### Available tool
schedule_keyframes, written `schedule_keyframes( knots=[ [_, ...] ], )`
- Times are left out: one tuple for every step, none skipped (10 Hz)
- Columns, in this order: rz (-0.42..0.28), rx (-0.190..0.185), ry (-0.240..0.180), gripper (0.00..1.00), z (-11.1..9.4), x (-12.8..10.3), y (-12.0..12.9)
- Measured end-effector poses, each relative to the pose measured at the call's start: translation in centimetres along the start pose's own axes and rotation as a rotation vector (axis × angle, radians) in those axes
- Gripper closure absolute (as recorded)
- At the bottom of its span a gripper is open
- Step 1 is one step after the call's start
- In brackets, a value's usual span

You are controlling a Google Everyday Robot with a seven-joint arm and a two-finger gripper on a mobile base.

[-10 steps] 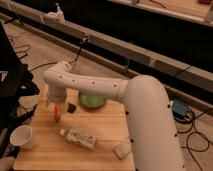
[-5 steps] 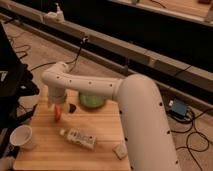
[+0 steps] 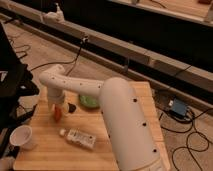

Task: Place the pepper on the white sponge

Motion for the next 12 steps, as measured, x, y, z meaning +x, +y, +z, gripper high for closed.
schedule_keyframes(
  knots=[
    [0.001, -0.002, -0.012, 0.35, 0.7, 0.5, -0.4],
    [0.004, -0.001, -0.028, 0.35, 1.5, 0.9, -0.8],
    [0.012, 0.001, -0.043, 0.35, 2.3, 1.2, -1.0],
    [0.022, 0.005, -0.054, 0.38, 2.9, 1.5, -1.0],
    [0.036, 0.01, -0.065, 0.49, 3.5, 2.0, -1.0],
    [0.042, 0.01, -0.067, 0.57, 3.6, 2.2, -1.0],
    [0.047, 0.012, -0.065, 0.67, 3.6, 2.4, -1.0],
    [0.059, 0.014, -0.062, 0.78, 3.6, 2.7, -1.0],
    [0.072, 0.015, -0.054, 0.85, 3.4, 2.9, -1.1],
    [0.093, 0.021, -0.037, 0.95, 2.9, 3.3, -1.1],
    [0.116, 0.036, -0.017, 1.0, 2.0, 3.6, -1.2],
    [0.139, 0.05, 0.0, 1.0, 1.1, 3.8, -1.1]
  ],
)
